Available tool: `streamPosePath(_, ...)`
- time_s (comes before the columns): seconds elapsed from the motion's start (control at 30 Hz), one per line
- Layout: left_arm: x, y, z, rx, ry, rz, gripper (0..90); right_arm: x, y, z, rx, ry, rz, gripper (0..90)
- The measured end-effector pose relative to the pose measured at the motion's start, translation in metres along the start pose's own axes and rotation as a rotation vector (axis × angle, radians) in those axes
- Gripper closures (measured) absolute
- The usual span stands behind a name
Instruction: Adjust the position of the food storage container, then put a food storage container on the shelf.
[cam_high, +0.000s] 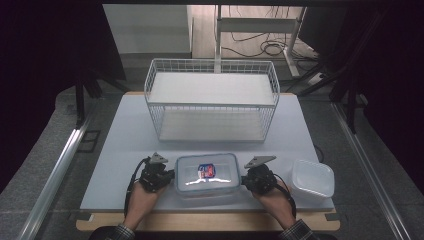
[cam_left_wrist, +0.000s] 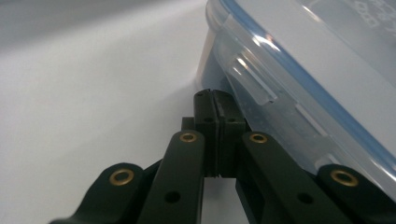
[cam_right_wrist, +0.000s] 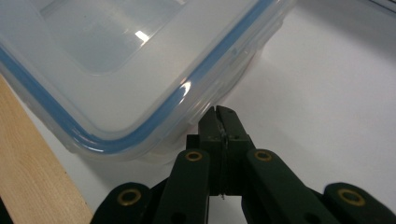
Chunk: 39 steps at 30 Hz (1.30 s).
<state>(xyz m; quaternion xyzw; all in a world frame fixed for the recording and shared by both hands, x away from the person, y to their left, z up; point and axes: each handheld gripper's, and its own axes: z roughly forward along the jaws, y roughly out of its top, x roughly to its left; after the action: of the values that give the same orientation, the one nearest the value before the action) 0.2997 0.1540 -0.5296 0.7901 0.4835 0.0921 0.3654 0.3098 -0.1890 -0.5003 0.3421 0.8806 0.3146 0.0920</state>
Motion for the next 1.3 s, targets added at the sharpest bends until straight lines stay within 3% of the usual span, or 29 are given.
streamPosePath(0.1,0.000,0.002,0.001,0.001,0.000,0.019,89.2,0.000,-0.001,-0.001,0.001,-0.002,-0.005,89.4)
streamPosePath(0.2,0.004,0.001,-0.003,0.000,0.012,0.017,80.3,-0.001,-0.003,-0.005,-0.005,0.001,-0.008,86.4)
streamPosePath(0.33,0.008,-0.002,-0.012,-0.009,0.039,0.016,70.7,-0.002,-0.004,-0.010,-0.011,-0.037,-0.021,81.5)
streamPosePath(0.47,0.013,-0.011,-0.023,-0.009,0.083,0.016,45.7,-0.009,-0.006,-0.021,-0.052,-0.088,-0.022,65.2)
streamPosePath(0.5,0.013,-0.011,-0.023,-0.009,0.083,0.016,39.6,-0.009,-0.006,-0.021,-0.052,-0.088,-0.022,65.2)
streamPosePath(0.53,0.017,-0.014,-0.028,-0.024,0.066,0.002,33.1,-0.013,-0.005,-0.026,-0.073,-0.095,-0.012,55.6)
streamPosePath(0.6,0.020,-0.015,-0.033,-0.053,0.047,-0.011,23.4,-0.016,-0.005,-0.029,-0.089,-0.087,-0.008,48.8)
streamPosePath(0.73,0.023,-0.016,-0.040,-0.092,0.060,-0.024,11.6,-0.022,-0.004,-0.038,-0.133,-0.082,0.008,34.1)
streamPosePath(0.8,0.024,-0.015,-0.044,-0.123,0.063,-0.022,10.6,-0.023,-0.004,-0.040,-0.150,-0.069,0.017,30.0)
streamPosePath(0.9,0.023,-0.014,-0.049,-0.162,0.026,-0.003,6.2,-0.024,0.001,-0.045,-0.209,0.014,0.047,15.4)
streamPosePath(0.97,0.018,-0.010,-0.053,-0.157,0.016,0.032,6.1,-0.021,0.003,-0.044,-0.210,0.020,0.037,10.3)
streamPosePath(1.07,0.013,-0.006,-0.054,-0.147,0.004,0.036,6.3,-0.016,0.005,-0.039,-0.208,0.056,0.013,6.1)
streamPosePath(1.1,0.008,-0.001,-0.055,-0.139,-0.041,0.025,6.3,-0.014,0.006,-0.037,-0.208,0.064,0.005,5.3)
streamPosePath(1.13,0.008,-0.001,-0.055,-0.139,-0.041,0.025,6.5,-0.014,0.006,-0.037,-0.208,0.064,0.005,5.3)
streamPosePath(1.17,0.003,0.003,-0.055,-0.123,-0.096,0.019,6.0,-0.011,0.009,-0.032,-0.200,0.077,-0.009,2.9)
streamPosePath(1.23,-0.003,0.006,-0.053,-0.111,-0.148,0.037,3.7,-0.009,0.010,-0.028,-0.198,0.090,0.003,2.4)
streamPosePath(1.3,-0.007,0.009,-0.048,-0.095,-0.186,0.045,2.0,-0.007,0.013,-0.023,-0.161,0.106,0.015,2.5)
